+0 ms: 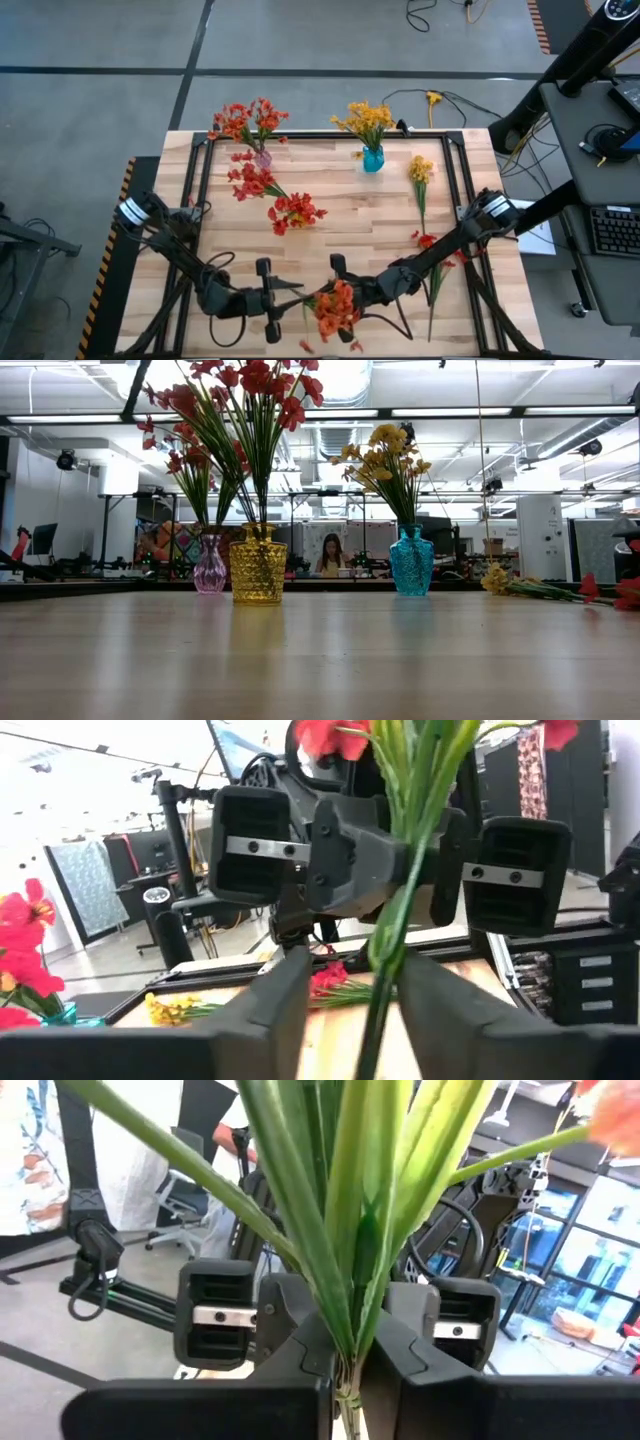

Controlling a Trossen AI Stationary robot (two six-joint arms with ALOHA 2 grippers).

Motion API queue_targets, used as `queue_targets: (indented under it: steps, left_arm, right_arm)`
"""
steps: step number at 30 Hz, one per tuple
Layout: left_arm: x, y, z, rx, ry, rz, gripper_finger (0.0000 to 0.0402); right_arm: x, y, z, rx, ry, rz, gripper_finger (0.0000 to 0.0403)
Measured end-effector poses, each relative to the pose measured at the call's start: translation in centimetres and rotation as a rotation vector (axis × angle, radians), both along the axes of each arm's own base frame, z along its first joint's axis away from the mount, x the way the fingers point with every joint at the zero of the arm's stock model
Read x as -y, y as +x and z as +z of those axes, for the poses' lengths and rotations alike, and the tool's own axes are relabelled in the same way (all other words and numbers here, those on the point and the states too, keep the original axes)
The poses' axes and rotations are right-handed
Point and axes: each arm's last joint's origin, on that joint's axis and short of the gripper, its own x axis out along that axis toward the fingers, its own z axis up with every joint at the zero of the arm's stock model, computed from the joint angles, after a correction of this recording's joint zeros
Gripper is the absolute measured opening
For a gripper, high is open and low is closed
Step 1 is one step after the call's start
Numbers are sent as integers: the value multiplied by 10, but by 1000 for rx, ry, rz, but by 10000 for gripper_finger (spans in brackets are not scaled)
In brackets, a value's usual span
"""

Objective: Sort flowers into vase by color
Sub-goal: Put the orange flower into the pink vase

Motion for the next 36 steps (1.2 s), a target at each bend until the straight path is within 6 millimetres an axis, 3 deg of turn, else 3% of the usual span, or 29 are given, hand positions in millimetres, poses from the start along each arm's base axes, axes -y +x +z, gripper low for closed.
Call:
queue_targets:
  steps: [7, 12, 19, 28, 36]
  left_arm:
    - [6, -8, -1, -32, 6, 59, 237]
    - [11, -13, 0, -35, 30, 45, 272]
    - [9, -2, 14, -2, 3, 61, 276]
    - [3, 9, 2, -45, 4, 83, 271]
    - [-1, 13, 0, -52, -9, 77, 200]
  right_arm:
    - [0, -3, 3, -36, 0, 13, 16]
    - [4, -6, 5, -133, 11, -64, 15]
    - [6, 1, 17, -296, 40, -108, 15]
    - [4, 7, 33, -302, 51, -111, 15]
    - [5, 8, 32, -305, 50, -116, 24]
